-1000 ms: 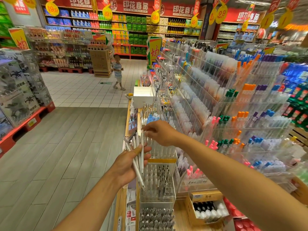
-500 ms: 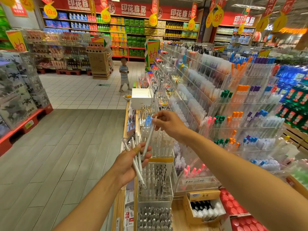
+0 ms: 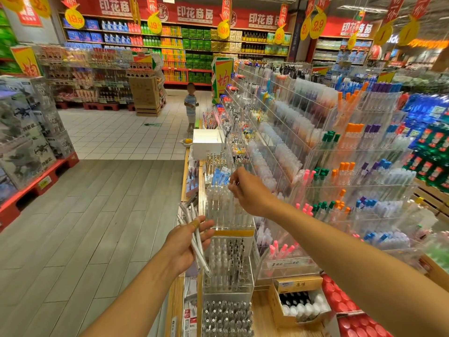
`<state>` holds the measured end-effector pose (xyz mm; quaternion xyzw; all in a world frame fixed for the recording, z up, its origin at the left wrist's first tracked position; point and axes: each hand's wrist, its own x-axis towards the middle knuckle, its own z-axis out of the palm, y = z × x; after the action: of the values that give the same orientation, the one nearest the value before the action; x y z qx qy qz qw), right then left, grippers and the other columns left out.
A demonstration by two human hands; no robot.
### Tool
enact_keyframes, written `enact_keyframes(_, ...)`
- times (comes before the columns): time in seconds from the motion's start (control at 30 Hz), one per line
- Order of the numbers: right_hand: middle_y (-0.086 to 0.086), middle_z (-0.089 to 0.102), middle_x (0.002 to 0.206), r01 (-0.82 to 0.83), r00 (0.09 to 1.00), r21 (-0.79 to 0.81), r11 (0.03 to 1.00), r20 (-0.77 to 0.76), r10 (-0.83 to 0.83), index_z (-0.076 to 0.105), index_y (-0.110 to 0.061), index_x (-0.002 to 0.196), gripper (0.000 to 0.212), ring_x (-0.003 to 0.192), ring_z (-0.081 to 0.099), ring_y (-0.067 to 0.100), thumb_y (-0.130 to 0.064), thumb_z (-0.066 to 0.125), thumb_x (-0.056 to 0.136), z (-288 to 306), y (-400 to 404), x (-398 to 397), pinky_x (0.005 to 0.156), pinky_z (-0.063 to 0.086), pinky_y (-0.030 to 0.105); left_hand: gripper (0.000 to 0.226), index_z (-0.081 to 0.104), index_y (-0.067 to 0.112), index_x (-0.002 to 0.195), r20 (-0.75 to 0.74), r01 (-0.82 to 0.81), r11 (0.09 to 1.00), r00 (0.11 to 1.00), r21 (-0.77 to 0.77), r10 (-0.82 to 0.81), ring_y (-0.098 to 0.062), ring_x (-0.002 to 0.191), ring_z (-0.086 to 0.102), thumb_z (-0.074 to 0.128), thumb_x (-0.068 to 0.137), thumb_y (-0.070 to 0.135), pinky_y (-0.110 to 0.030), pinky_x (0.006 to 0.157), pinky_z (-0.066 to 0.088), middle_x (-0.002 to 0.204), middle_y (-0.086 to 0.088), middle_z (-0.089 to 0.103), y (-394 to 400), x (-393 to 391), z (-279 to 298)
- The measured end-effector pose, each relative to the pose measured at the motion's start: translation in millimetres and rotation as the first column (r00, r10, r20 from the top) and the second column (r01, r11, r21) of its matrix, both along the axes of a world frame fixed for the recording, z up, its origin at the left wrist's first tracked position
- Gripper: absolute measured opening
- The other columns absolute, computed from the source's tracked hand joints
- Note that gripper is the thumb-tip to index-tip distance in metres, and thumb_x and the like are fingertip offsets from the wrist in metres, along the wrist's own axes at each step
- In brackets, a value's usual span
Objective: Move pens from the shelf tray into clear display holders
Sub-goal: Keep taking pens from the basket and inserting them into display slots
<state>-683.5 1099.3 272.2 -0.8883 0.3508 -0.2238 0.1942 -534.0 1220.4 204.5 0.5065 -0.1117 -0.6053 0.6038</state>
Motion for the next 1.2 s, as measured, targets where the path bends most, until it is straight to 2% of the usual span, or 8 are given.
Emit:
enact_keyframes(0.17,0.008,0.055,0.085,-0.001,0.999,0.006,1.0,-0.045,0.002,0.043,-0.011,0.099,0.008,0.072,0.047,0.022,-0.018,0.044,0.103,0,-1,1,0.062,0.039,0.035,0.021,0.063,0.009,0.114,0.001,0.005,1.0,1.0,-0.004,-0.005,-0.015,0.063,0.072,0.046,0.105,0.016,-0.025,0.051,0.055,0.085,-0.006,0.078,2,1,1)
enact_keyframes(0.27,0.003,0.055,0.082,0.021,0.997,-0.004,1.0,-0.075,-0.021,0.047,-0.013,0.101,0.008,0.069,0.047,0.019,-0.02,0.048,0.102,-2,-2,2,0.061,0.039,0.033,0.02,0.062,0.007,0.116,0.012,0.005,1.0,1.0,-0.001,-0.005,-0.015,0.059,0.067,0.048,0.104,0.015,-0.025,0.05,0.053,0.086,-0.007,0.078,3,1,1)
enact_keyframes(0.43,0.002,0.057,0.104,0.019,0.987,-0.113,0.993,-0.154,-0.037,0.063,-0.014,0.105,0.014,0.086,0.048,0.014,-0.025,0.062,0.095,-7,-7,2,0.075,0.038,0.026,0.019,0.061,0.007,0.114,0.03,0.02,1.0,0.999,0.004,-0.02,-0.014,0.059,0.06,0.047,0.104,0.014,-0.025,0.054,0.047,0.084,-0.006,0.078,2,3,-1)
enact_keyframes(0.63,-0.004,0.046,0.1,0.055,0.974,-0.158,0.986,-0.207,-0.088,0.068,-0.019,0.103,0.018,0.093,0.046,0.016,-0.032,0.067,0.09,-17,-10,6,0.078,0.037,0.028,0.018,0.06,0.005,0.115,0.043,0.02,1.0,0.999,0.016,-0.021,-0.014,0.058,0.06,0.049,0.103,0.014,-0.024,0.049,0.047,0.09,-0.008,0.078,2,5,-5)
enact_keyframes(0.83,-0.003,0.051,0.104,0.07,0.965,-0.173,0.982,-0.239,-0.111,0.068,-0.02,0.105,0.022,0.102,0.051,0.018,-0.034,0.069,0.088,-16,-10,11,0.083,0.042,0.03,0.022,0.061,-0.003,0.111,0.053,0.035,0.999,0.998,0.004,-0.035,-0.013,0.055,0.062,0.053,0.101,0.015,-0.024,0.046,0.048,0.092,-0.012,0.077,1,5,-5)
enact_keyframes(0.93,-0.001,0.054,0.109,0.072,0.977,-0.155,0.985,-0.186,-0.101,0.063,-0.021,0.115,0.03,0.103,0.051,0.018,-0.035,0.068,0.089,-14,-5,10,0.089,0.045,0.034,0.017,0.062,0.001,0.107,0.021,0.059,0.998,0.998,-0.022,-0.059,-0.015,0.057,0.065,0.056,0.1,0.015,-0.025,0.047,0.051,0.093,-0.013,0.077,3,4,-2)
enact_keyframes(1.03,-0.002,0.058,0.109,0.042,0.989,-0.197,0.979,-0.128,-0.069,0.061,-0.02,0.119,0.027,0.1,0.054,0.017,-0.03,0.062,0.094,-9,1,11,0.086,0.045,0.032,0.02,0.064,0.002,0.108,-0.004,0.084,0.994,0.996,-0.064,-0.084,-0.017,0.059,0.069,0.058,0.097,0.017,-0.026,0.048,0.055,0.092,-0.013,0.077,3,1,2)
enact_keyframes(1.2,-0.005,0.063,0.1,-0.085,0.996,0.046,0.995,-0.029,0.086,0.064,-0.016,0.12,0.025,0.082,0.054,0.004,-0.024,0.057,0.098,0,12,15,0.073,0.04,0.018,0.027,0.067,0.004,0.11,0.029,0.167,0.976,0.986,-0.138,-0.164,-0.018,0.064,0.07,0.062,0.092,0.023,-0.027,0.054,0.056,0.093,-0.011,0.076,3,-4,5)
